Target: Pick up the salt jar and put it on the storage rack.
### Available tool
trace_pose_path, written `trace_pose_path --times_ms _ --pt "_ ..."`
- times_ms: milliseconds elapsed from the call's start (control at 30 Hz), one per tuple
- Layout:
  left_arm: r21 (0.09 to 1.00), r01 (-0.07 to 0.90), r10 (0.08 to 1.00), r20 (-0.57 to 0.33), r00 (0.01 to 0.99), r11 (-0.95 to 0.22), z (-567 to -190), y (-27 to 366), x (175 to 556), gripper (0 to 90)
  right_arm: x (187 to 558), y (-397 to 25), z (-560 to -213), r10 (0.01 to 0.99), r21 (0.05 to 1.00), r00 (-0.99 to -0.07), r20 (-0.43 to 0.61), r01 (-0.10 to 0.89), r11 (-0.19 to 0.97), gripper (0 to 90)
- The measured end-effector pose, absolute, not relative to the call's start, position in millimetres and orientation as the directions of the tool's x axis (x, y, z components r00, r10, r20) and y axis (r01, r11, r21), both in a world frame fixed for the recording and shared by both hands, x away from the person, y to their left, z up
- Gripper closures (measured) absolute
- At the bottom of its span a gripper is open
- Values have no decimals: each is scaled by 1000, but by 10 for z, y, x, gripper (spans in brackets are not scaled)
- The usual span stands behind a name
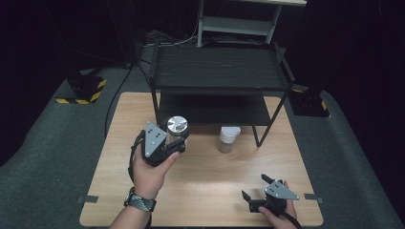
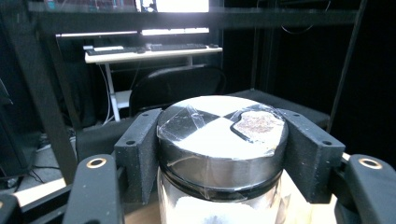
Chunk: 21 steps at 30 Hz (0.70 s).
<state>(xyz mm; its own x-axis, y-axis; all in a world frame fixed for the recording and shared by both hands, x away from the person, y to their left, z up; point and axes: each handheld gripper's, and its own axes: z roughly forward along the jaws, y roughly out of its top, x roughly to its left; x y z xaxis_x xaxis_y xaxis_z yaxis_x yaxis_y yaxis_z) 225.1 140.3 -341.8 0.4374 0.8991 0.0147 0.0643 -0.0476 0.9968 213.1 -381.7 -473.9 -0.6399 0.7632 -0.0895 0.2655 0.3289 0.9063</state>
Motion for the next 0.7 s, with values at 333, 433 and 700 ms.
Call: trace_pose_path --times_ms 333,433,700 --pt "998 38 894 23 447 -44 -3147 1266 2322 350 2135 -3822 -4739 762 907 -641 -87 266 327 3" --pt "999 26 894 25 448 -40 -3041 1230 2343 350 2137 -3825 -4740 762 907 -642 -86 266 327 3" --pt "999 6 897 40 441 -47 -2847 1171 2389 350 2141 -3831 -4740 760 907 -644 -84 266 326 4"
